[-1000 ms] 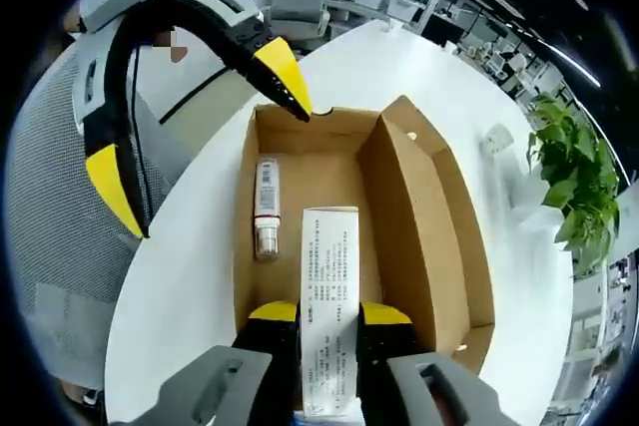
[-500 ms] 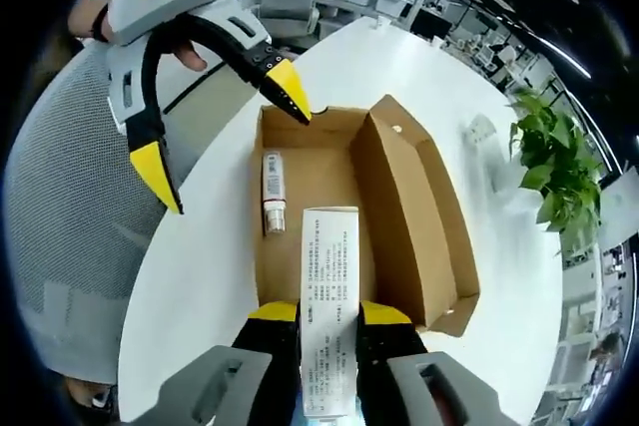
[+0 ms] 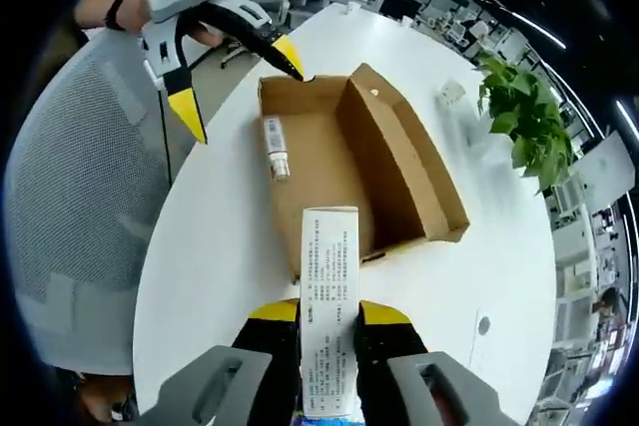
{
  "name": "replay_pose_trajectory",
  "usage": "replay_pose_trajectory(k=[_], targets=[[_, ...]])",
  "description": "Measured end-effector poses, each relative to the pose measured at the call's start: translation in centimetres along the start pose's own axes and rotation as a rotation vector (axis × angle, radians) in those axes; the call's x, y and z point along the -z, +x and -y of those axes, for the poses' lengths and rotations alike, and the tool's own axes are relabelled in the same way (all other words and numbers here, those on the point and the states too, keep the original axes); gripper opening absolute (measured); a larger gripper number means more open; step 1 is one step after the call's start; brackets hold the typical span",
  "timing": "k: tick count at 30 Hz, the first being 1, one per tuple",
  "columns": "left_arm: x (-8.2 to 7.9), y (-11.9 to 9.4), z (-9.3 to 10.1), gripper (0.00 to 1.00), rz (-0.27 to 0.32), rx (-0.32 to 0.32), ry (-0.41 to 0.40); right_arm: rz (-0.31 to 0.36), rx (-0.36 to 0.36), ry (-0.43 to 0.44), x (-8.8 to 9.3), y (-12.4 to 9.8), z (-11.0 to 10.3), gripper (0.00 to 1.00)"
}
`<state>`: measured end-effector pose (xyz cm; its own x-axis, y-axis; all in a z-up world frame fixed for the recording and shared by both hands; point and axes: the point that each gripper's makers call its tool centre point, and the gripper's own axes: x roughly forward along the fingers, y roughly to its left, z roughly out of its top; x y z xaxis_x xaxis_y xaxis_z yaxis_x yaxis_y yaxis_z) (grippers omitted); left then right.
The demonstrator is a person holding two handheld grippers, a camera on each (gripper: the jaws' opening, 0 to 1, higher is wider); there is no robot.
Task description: Operate the shoe box by opening the lid, removing the specified soft item, and placing it in the target area until the item is outside and the box remains undamaged.
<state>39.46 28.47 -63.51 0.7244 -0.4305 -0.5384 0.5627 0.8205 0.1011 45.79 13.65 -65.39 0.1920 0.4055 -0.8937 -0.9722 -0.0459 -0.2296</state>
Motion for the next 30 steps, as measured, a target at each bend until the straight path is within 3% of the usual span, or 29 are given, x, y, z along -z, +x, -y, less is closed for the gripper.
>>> replay_pose_trajectory(k=[10,17,30], targets=[[0.1,0.1,0.5,0.63,-0.005,0.013,0.013,-0.02,0.023,0.093,4.5,-0.6,-3.2,0.16],[0.1,0.1,0.7,0.63,-0.006,0.021,0.014,-0.023,0.062,0.174,6.8,-0.7,-5.2,0.16],[0.1,0.1,1.1,0.63,-0.009,0.032,0.021,-0.05,0.065,0.237,10.4,-1.2,-9.1,0.16]])
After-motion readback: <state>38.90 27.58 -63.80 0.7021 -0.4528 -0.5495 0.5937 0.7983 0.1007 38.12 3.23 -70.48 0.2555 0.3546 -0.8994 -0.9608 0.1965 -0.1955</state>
